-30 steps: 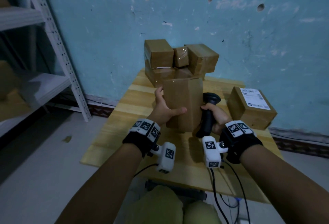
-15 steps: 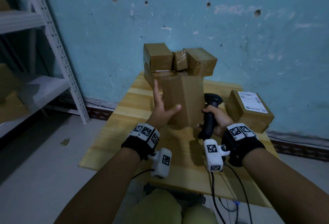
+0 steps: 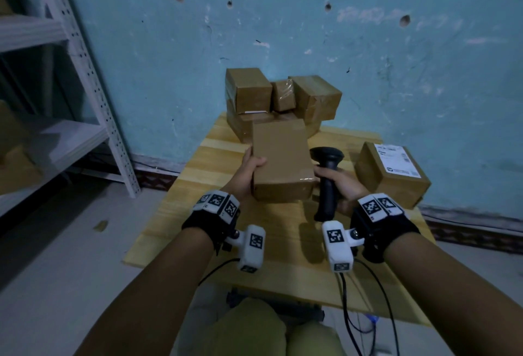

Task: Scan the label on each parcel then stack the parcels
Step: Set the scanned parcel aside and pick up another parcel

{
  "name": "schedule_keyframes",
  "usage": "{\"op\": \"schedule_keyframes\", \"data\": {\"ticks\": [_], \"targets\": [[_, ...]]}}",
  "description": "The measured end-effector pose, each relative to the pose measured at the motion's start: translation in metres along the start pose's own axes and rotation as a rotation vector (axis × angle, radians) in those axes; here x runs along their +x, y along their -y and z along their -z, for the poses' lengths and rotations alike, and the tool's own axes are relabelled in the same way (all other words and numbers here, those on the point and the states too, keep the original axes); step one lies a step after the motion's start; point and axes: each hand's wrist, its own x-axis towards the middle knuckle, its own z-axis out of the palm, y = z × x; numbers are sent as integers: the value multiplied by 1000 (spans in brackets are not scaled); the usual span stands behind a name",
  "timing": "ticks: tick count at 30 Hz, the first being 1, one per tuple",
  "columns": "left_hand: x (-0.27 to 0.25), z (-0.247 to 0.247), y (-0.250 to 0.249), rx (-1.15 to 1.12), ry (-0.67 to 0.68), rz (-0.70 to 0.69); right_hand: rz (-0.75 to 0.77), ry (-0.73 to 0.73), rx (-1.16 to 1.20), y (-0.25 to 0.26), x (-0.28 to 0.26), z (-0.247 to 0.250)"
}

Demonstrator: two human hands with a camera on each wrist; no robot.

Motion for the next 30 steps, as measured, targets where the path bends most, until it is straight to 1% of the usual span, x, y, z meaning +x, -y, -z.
{"op": "schedule_keyframes", "data": {"ticks": [3,7,10,12,13,16,17,20,26,28,30], "targets": [[1,4,6,-52,12,19,40,-27,-50,-2,1,-3],[7,15,10,-73,-56,-98,123,-67,-120,-7,5,-1],[7,16,14,21,-37,-155,158,-87,-137,-7,7,1],[7,12,14,98,-23,-147,174,-71,-132,-4,4,-1],[4,8,10,108,-20,-120,178,-46,-130,-3,2,-3],[1,-1,6,49,24,-38,181,16,-141,-2,0,-9],[-2,-4,5,53,24,-35,173,24,-138,-3,0,-10],[4,0,10,58,-6,-100,162,33,-119,0,0,-13],[7,6,10,135,-2,-183,190,-4,-106,-2,-3,-15],[9,6,9,133,-7,-188,199,1,-68,-2,-4,-15],[9,6,9,81,-23,-148,188,23,-12,-1,-6,-16]]}}
